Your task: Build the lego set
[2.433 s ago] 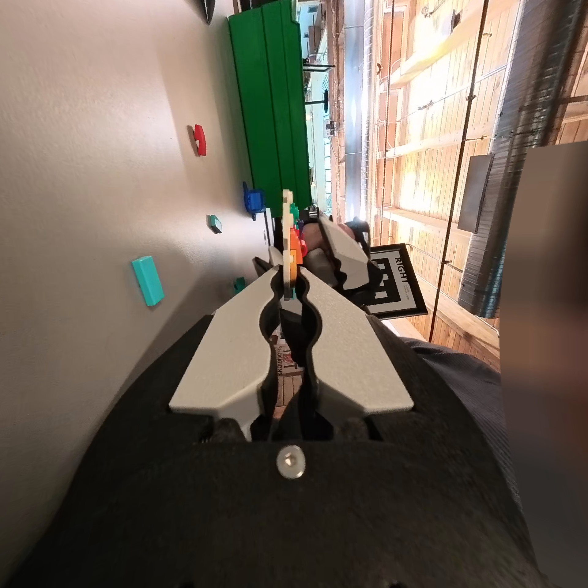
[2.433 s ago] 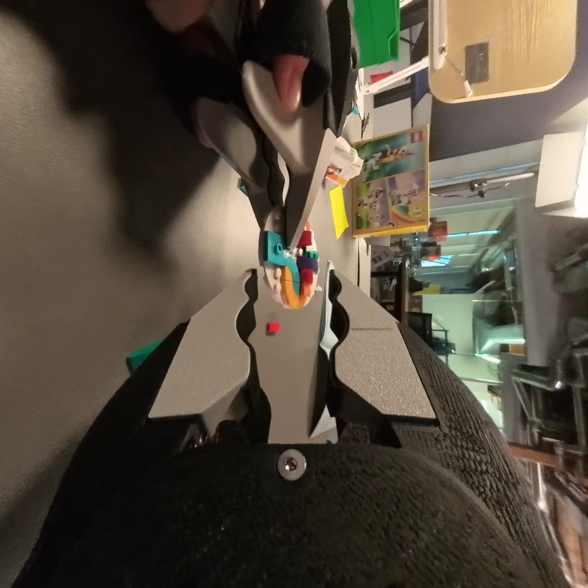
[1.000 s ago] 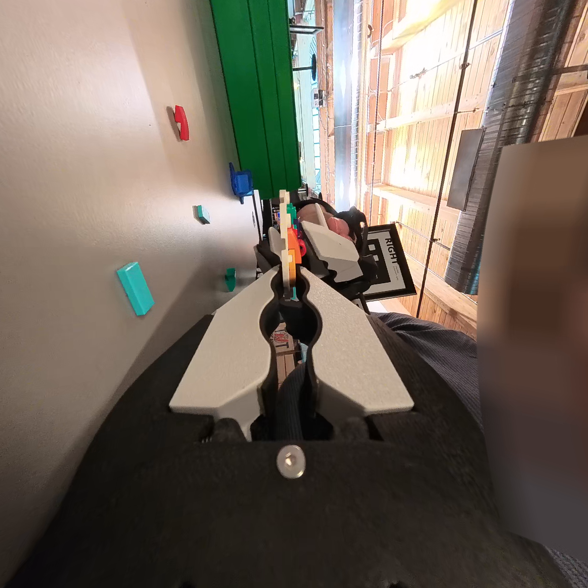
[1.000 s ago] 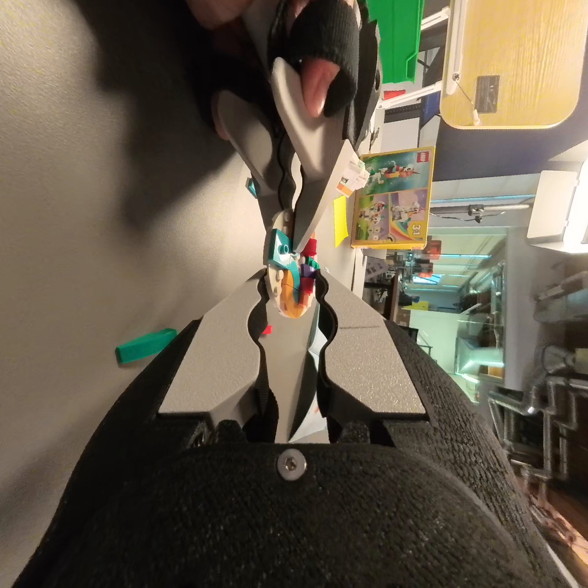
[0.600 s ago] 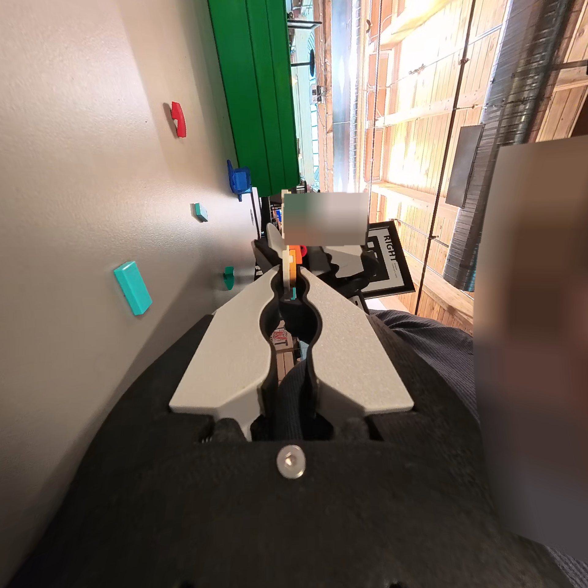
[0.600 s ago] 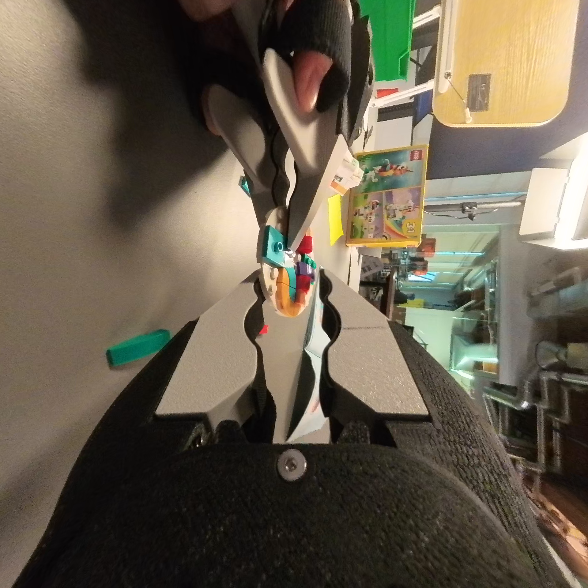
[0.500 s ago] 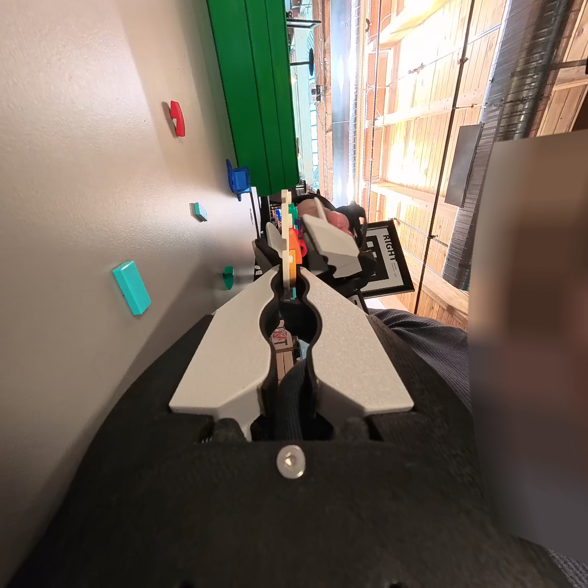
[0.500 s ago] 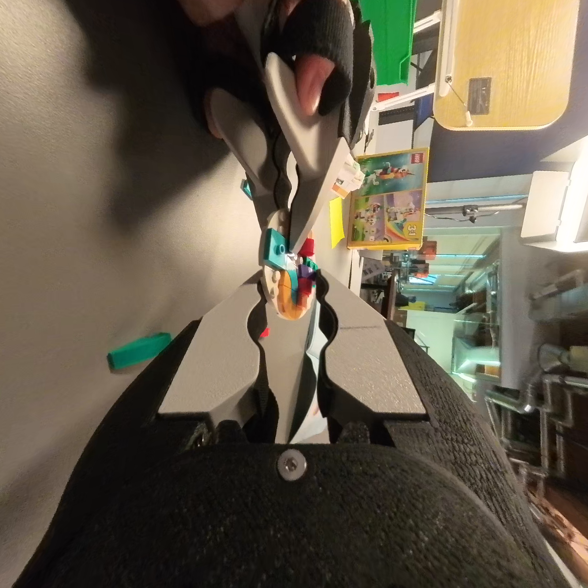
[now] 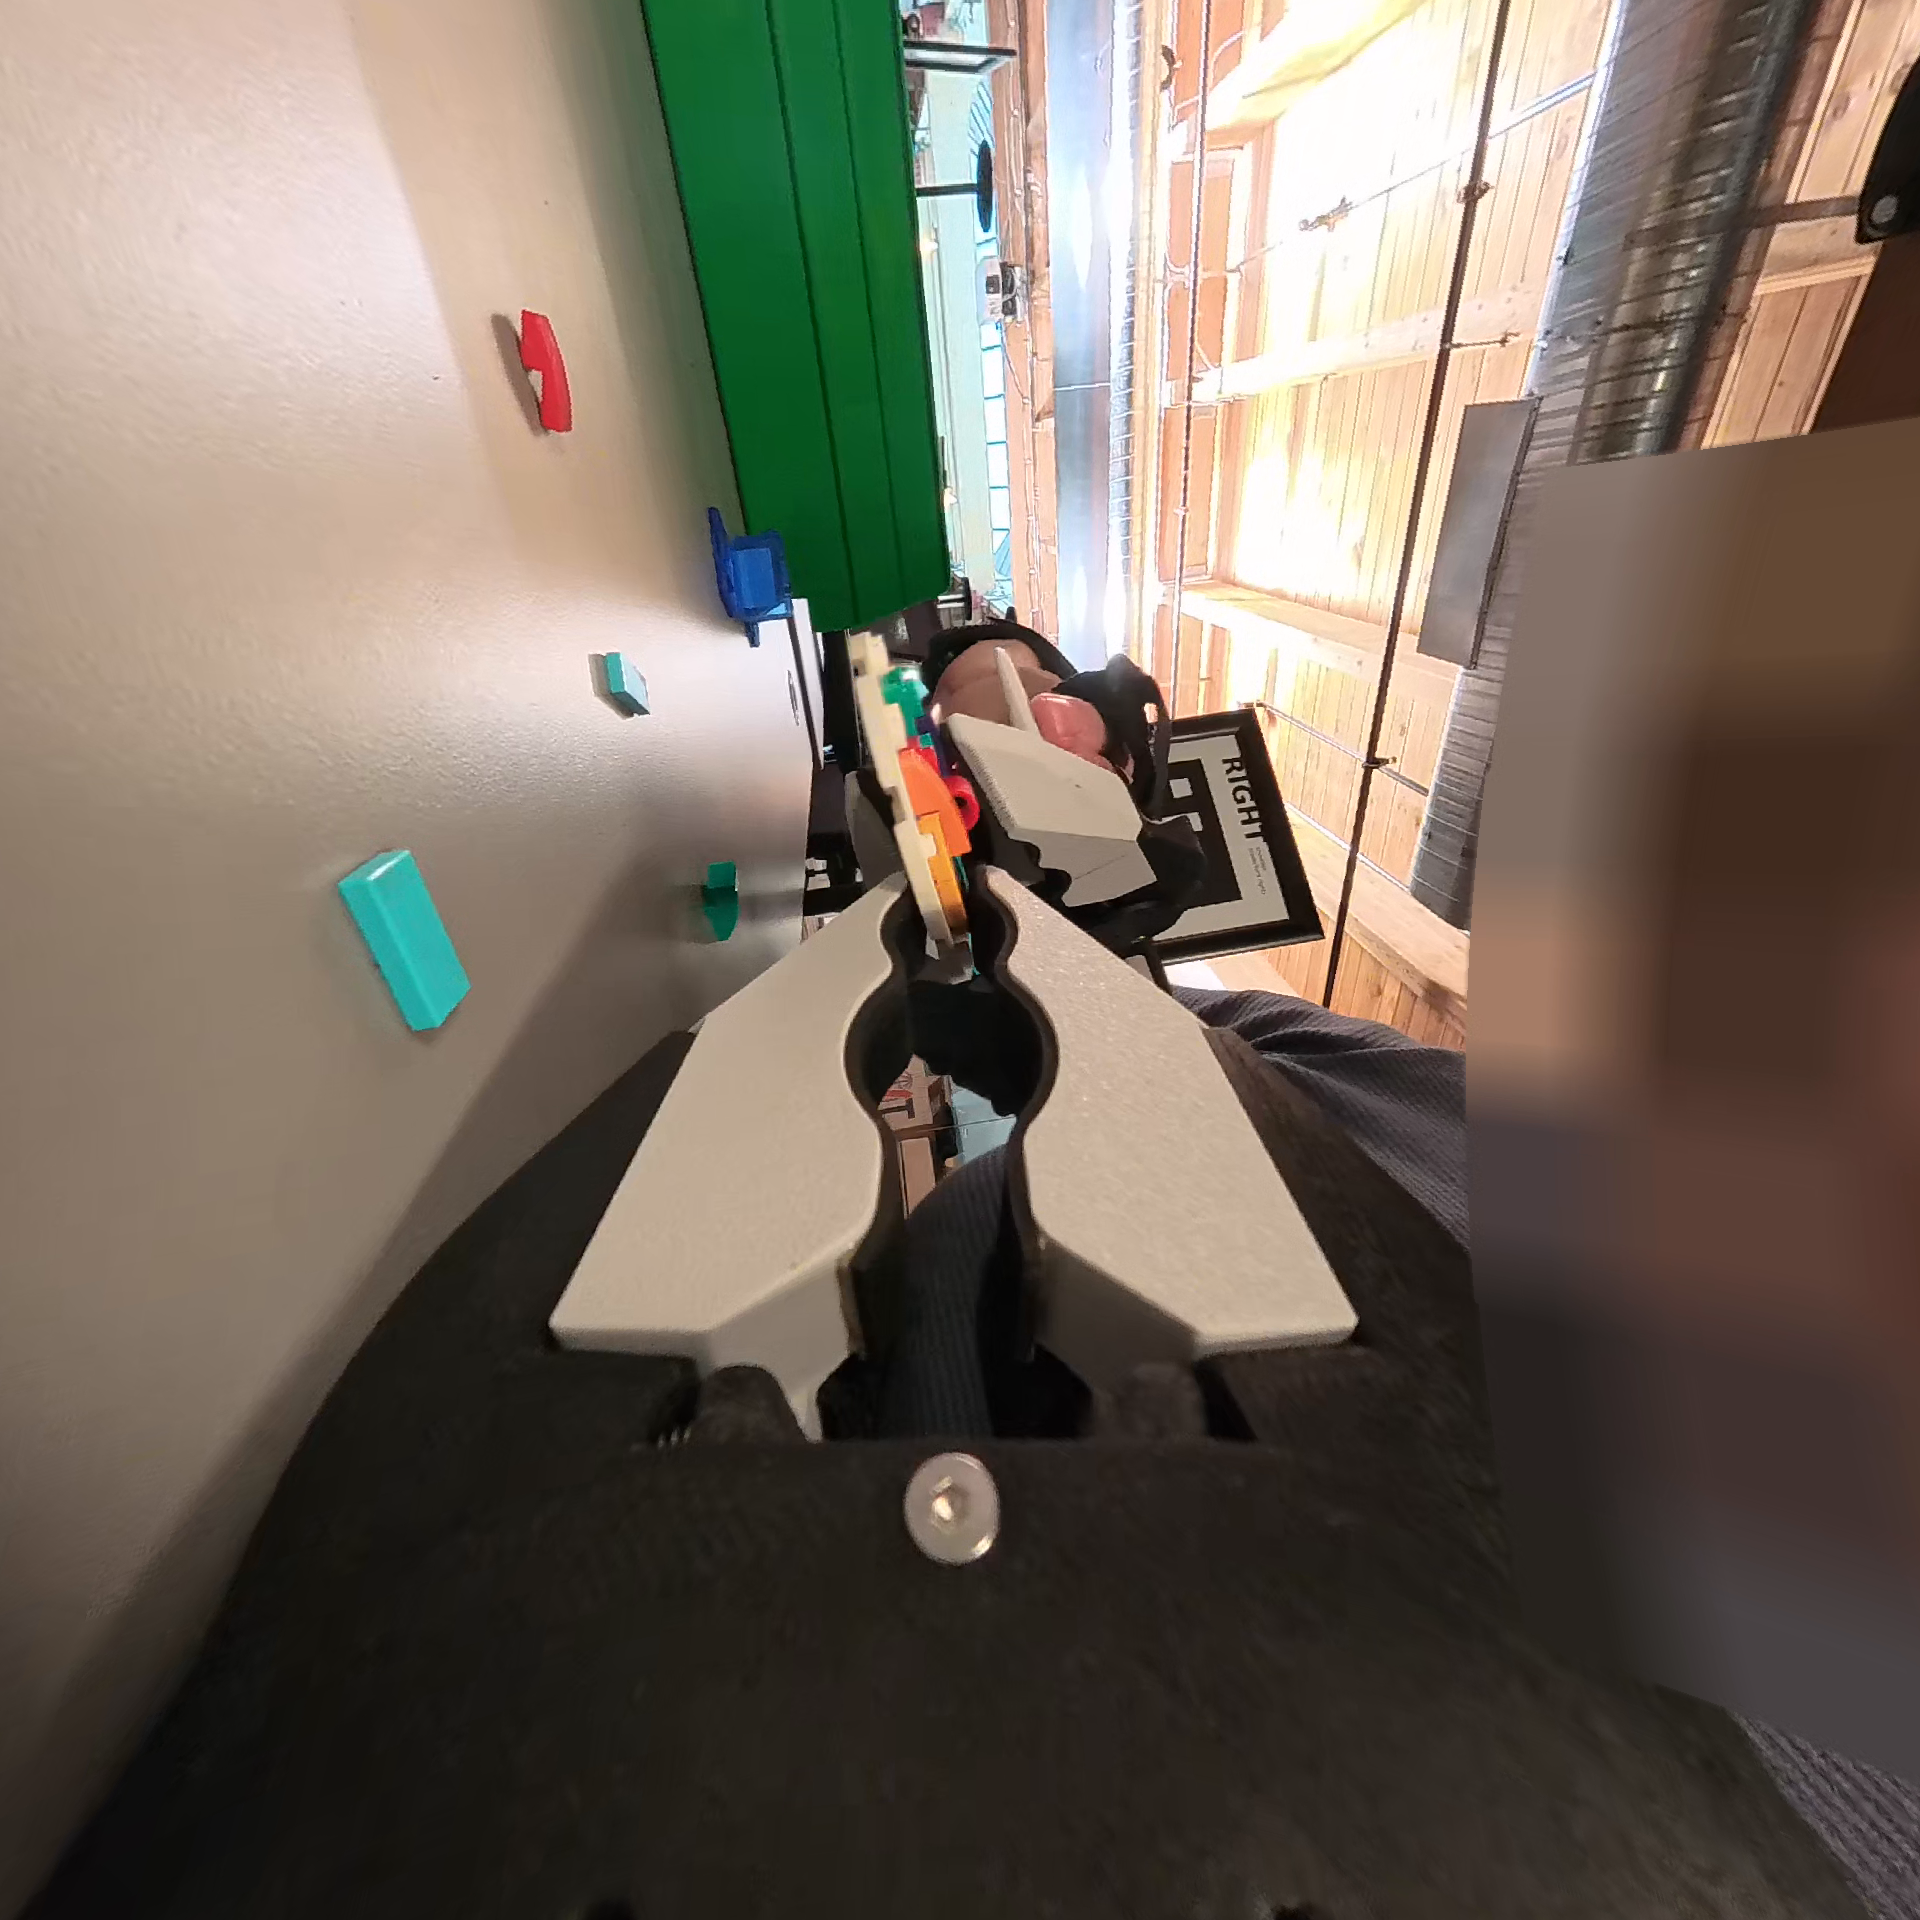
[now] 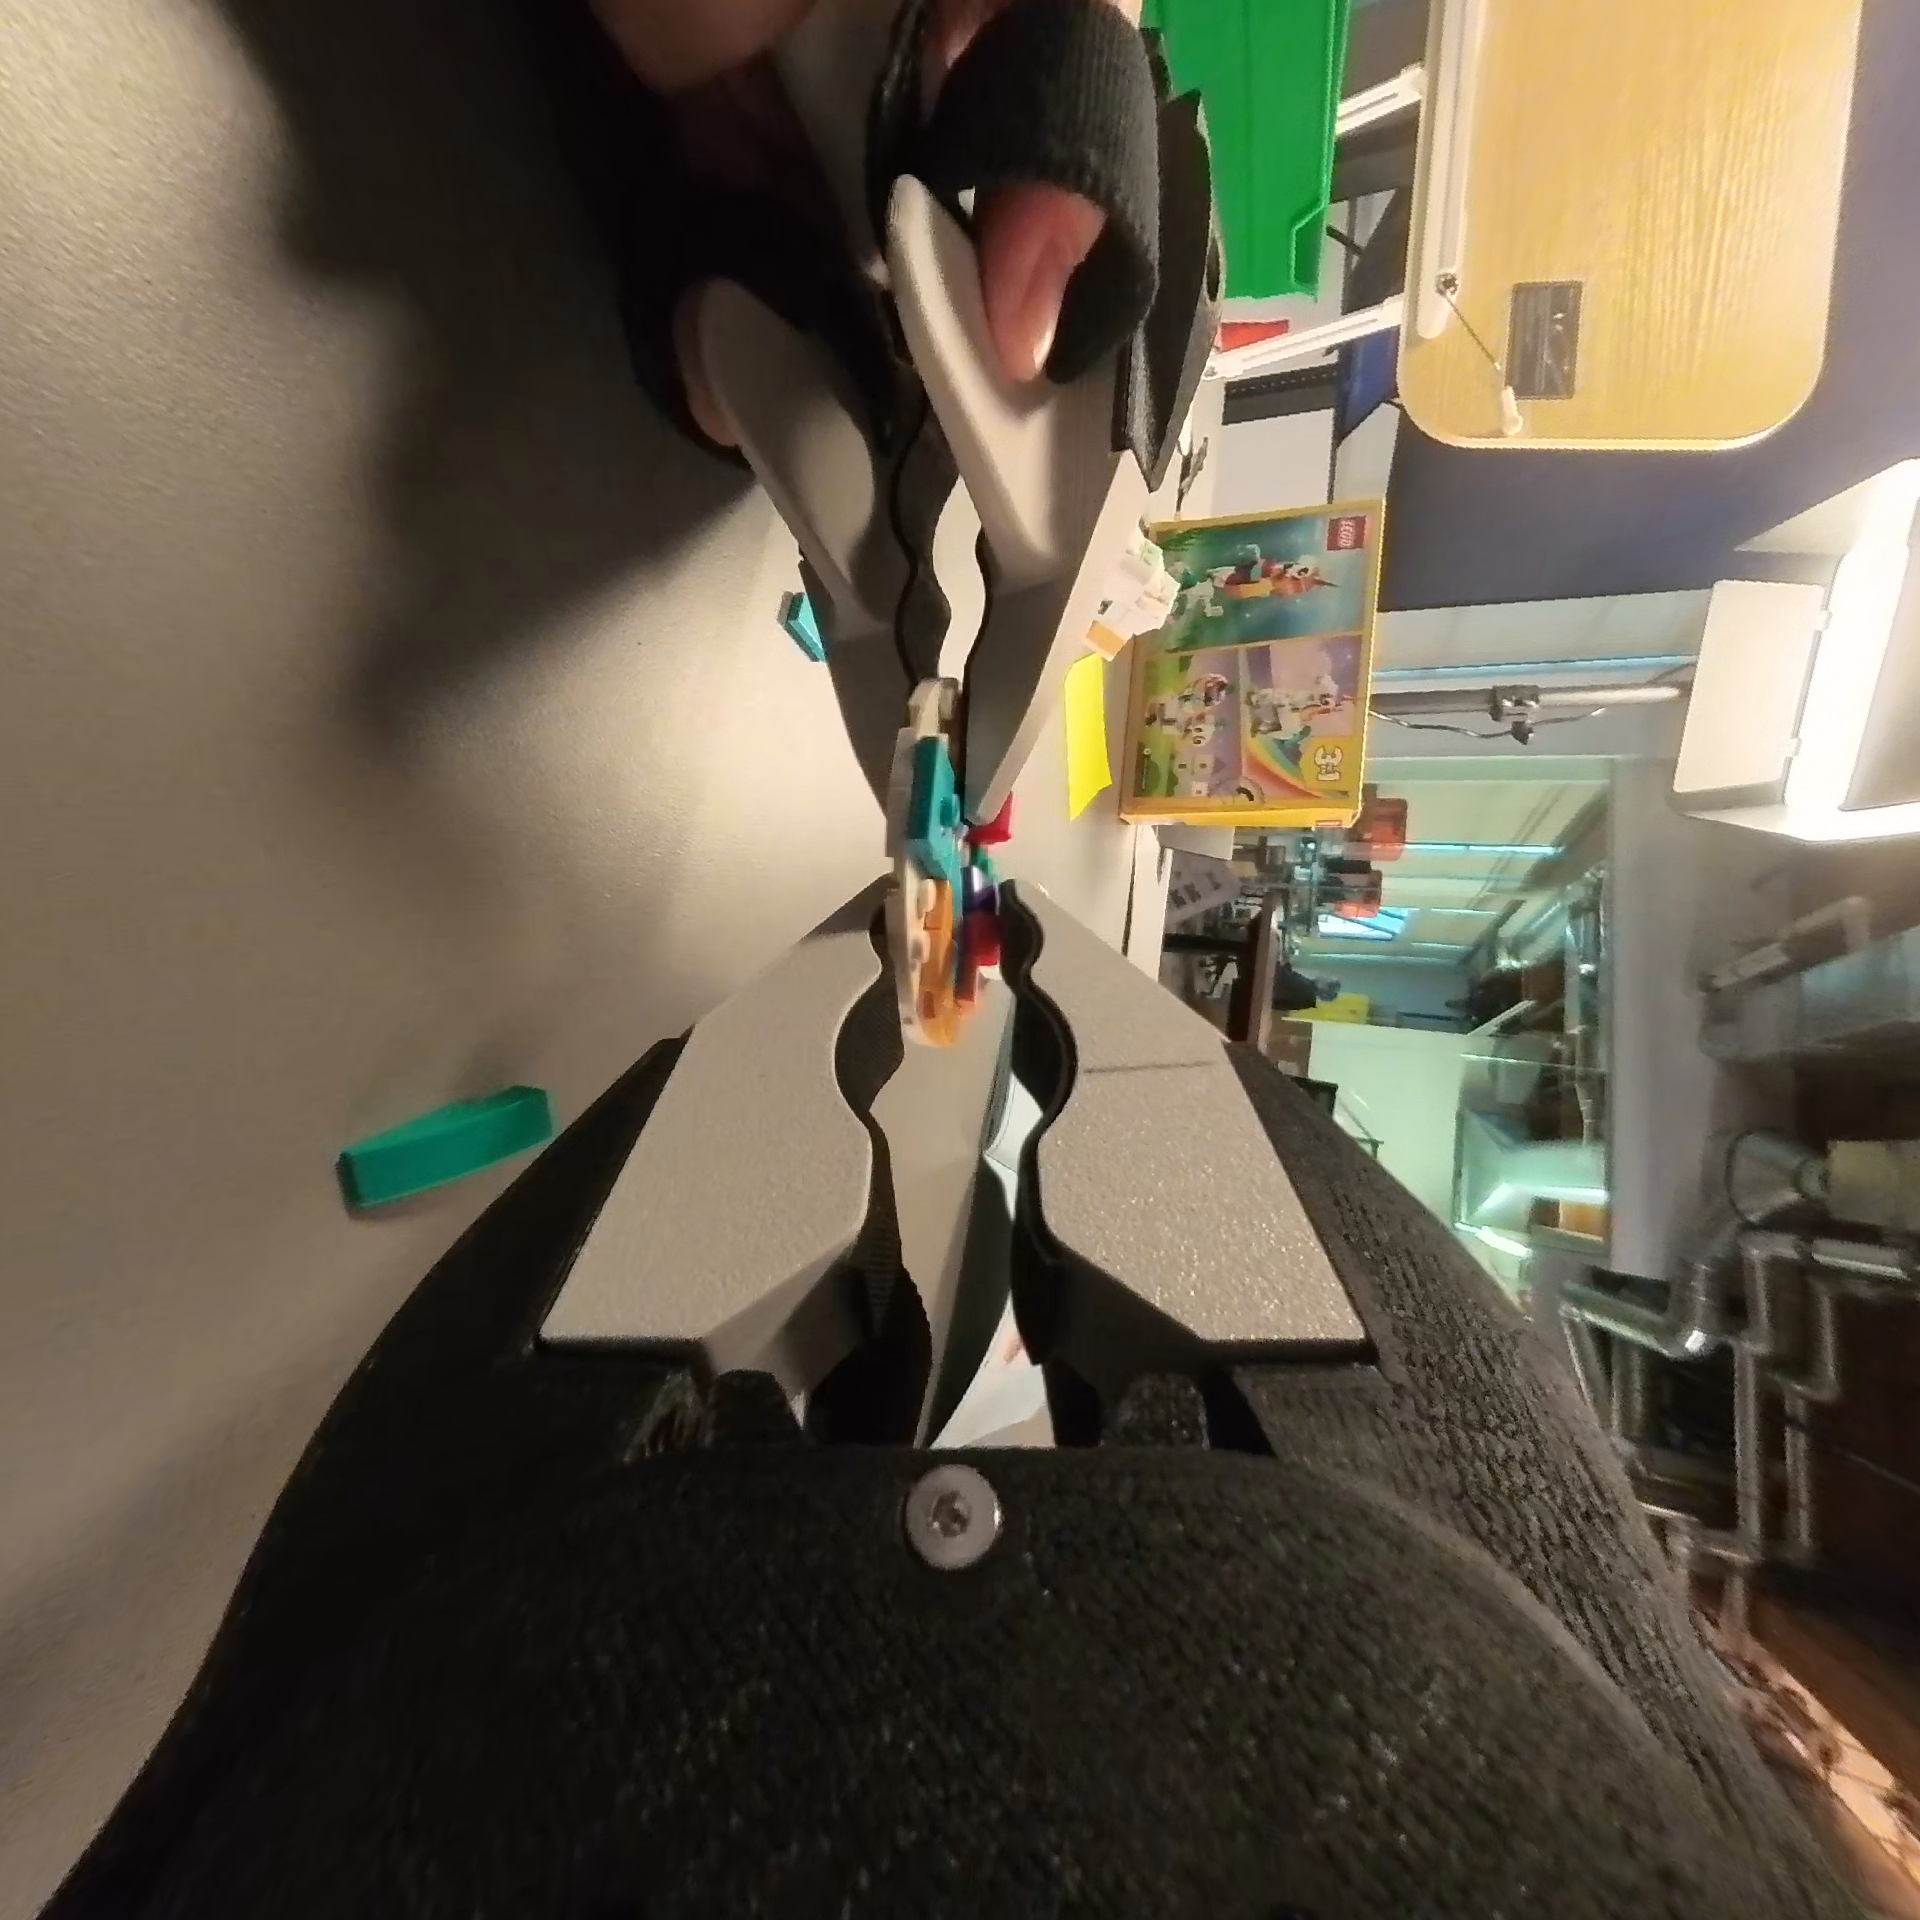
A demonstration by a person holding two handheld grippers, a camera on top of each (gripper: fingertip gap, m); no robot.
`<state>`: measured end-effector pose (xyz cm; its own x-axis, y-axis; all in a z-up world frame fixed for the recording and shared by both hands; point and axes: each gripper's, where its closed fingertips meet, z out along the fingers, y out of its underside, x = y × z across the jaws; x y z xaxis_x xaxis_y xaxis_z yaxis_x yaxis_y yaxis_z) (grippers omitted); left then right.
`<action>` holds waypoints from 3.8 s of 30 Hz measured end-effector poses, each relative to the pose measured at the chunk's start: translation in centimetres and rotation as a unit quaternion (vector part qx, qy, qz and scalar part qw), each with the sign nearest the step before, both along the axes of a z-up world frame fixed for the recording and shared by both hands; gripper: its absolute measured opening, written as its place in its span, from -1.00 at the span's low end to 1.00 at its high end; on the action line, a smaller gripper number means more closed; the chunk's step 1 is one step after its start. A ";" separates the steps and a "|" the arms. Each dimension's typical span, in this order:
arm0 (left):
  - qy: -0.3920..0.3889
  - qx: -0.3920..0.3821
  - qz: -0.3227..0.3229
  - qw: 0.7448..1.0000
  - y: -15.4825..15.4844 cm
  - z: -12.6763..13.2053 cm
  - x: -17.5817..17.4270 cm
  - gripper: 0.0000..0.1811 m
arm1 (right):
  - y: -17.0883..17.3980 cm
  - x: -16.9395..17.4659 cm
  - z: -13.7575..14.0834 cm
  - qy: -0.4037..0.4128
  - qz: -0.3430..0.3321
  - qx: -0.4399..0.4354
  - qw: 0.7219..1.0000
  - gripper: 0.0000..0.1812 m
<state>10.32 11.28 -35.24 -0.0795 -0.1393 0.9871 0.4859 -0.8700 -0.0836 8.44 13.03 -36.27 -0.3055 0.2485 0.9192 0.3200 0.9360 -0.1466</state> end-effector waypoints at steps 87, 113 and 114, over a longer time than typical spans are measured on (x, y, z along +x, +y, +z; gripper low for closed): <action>-0.020 0.027 -0.022 0.999 -0.6 0.9 0.5 -0.95 | -0.5 -0.1 0.7 0.005 0.014 0.016 1.000 -0.63; 0.003 0.023 -0.026 0.999 -0.6 0.4 0.8 -0.94 | -1.3 0.0 0.3 -0.036 0.020 0.022 0.999 -0.60; 0.003 0.024 -0.026 0.999 -0.6 0.4 0.8 -0.94 | -1.1 0.1 0.5 -0.029 0.018 0.010 0.999 -0.59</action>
<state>11.11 10.64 -34.88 -0.0822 -0.1815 0.9799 0.4403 -0.8887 -0.1276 8.56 11.92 -35.78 -0.3666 0.2184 0.9044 0.2944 0.9493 -0.1099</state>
